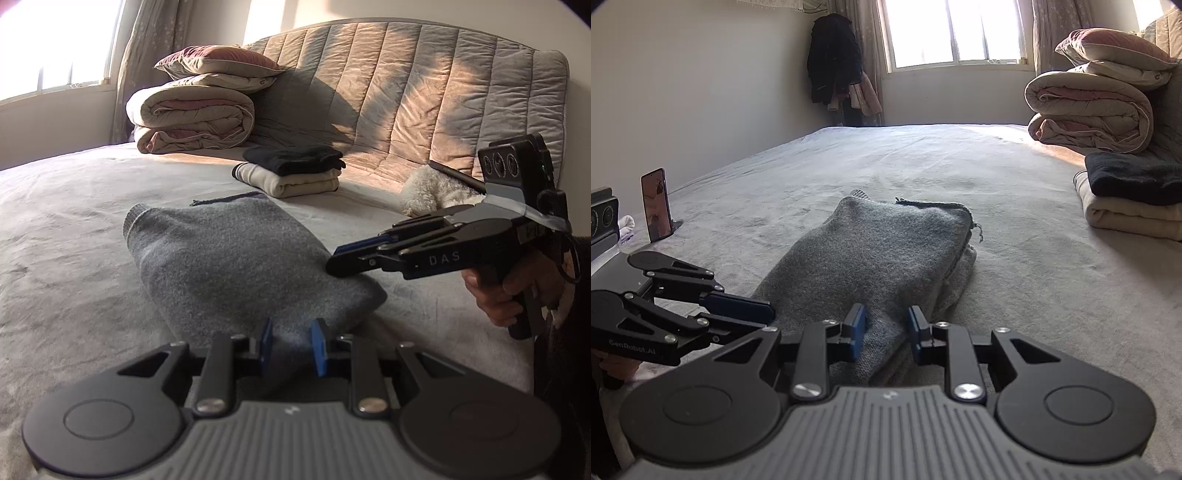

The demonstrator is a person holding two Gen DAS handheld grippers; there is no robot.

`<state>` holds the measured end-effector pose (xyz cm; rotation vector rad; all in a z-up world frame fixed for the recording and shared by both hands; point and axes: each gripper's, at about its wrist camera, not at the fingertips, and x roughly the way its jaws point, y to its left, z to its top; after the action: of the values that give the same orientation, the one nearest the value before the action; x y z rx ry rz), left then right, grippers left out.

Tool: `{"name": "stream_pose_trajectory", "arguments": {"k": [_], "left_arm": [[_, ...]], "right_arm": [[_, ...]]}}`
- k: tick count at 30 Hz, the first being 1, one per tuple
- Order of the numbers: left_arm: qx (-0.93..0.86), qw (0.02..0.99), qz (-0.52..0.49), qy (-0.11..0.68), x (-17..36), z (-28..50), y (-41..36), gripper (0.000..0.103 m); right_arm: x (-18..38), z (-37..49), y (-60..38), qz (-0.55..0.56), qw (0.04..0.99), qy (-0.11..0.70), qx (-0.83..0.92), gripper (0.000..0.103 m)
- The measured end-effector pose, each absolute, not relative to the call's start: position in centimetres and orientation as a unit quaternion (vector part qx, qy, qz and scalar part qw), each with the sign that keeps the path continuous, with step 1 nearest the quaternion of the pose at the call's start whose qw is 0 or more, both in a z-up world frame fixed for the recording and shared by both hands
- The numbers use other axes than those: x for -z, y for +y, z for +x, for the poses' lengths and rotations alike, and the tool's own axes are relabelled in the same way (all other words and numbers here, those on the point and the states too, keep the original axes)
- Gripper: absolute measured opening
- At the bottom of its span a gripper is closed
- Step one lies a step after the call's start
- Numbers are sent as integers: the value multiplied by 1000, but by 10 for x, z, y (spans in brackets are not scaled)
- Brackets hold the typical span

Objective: Fold clothes

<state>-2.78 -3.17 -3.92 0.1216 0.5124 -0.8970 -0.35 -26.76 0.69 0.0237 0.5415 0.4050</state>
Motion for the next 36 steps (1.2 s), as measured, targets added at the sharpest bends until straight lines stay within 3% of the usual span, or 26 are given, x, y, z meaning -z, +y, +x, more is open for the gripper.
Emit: {"name": "stream_pose_trajectory", "arguments": {"k": [8,11,13,18,21,22,26,36], "left_arm": [[462,850,58,248,23,-44,-18,24],[453,856,29,248,12,-38,-5,29],[427,866,5,260,11,-27,1,41],[385,863,-53,323,17,15,7,51],[369,841,-113,378,27,49,10,54],[368,834,-135,390,30,59,12,55],[362,782,-228,452,47,99,18,59],[378,726,-319,478,64,165,-1,59]], "right_arm": [[-18,-13,-275,25,943,267,-199,28],[-23,-14,-278,52,944,260,-197,35],[-24,-10,-276,68,942,264,-195,36],[-29,-1,-273,109,938,273,-183,38],[-37,2,-277,142,937,278,-155,58],[-41,3,-281,165,933,286,-146,61],[-47,-6,-295,252,903,325,-125,62],[-3,-71,-268,414,828,369,-75,63]]}}
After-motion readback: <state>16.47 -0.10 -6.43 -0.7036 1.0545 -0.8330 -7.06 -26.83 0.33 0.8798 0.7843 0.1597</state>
